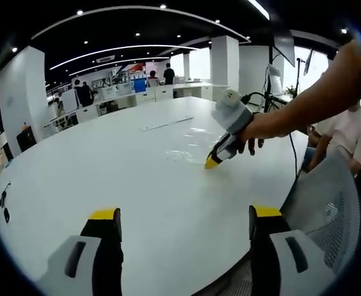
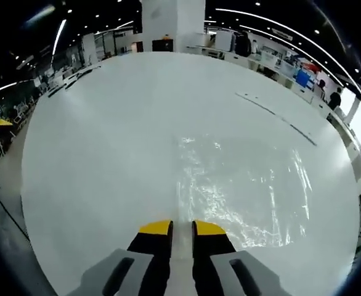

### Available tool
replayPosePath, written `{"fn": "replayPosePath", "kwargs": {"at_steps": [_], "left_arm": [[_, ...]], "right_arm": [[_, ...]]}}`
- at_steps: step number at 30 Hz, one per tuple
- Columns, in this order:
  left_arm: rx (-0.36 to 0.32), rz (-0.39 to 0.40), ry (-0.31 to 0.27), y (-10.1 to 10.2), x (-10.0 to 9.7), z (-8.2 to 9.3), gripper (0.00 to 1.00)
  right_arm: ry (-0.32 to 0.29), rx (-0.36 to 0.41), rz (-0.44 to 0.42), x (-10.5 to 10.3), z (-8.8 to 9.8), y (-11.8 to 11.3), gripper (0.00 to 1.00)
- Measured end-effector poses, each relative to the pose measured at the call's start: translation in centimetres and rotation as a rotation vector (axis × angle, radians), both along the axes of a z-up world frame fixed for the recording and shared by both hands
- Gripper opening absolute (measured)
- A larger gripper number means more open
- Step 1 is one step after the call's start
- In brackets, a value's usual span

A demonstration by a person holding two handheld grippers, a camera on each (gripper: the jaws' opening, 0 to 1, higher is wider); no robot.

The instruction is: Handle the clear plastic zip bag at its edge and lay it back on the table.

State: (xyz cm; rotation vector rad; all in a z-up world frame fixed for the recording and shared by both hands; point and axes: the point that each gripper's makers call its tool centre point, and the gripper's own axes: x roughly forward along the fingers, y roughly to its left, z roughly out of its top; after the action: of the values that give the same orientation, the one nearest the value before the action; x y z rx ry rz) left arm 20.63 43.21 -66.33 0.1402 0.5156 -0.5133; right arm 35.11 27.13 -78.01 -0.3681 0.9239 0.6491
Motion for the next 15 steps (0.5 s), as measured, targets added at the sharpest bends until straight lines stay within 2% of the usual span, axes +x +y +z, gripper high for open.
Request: {"fn": "replayPosePath", "kwargs": {"at_steps": [3, 9, 15], "left_arm": [[0.001, 0.000, 0.001, -0.05, 0.16, -0.10, 0.83], [0.007, -0.011, -0.001, -0.39, 0.28, 0.01, 0.82], [0.011, -0.013, -0.001, -0.43, 0.37, 0.14, 0.82]], "right_arm": [[0.006, -0.022, 0.011, -0.04, -0.08, -0.53, 0.00], [0.004, -0.035, 0.079, -0.41, -0.18, -0.68, 0.00], [-0.009, -0.009, 0.118, -0.86, 0.09, -0.40, 0.00]]}}
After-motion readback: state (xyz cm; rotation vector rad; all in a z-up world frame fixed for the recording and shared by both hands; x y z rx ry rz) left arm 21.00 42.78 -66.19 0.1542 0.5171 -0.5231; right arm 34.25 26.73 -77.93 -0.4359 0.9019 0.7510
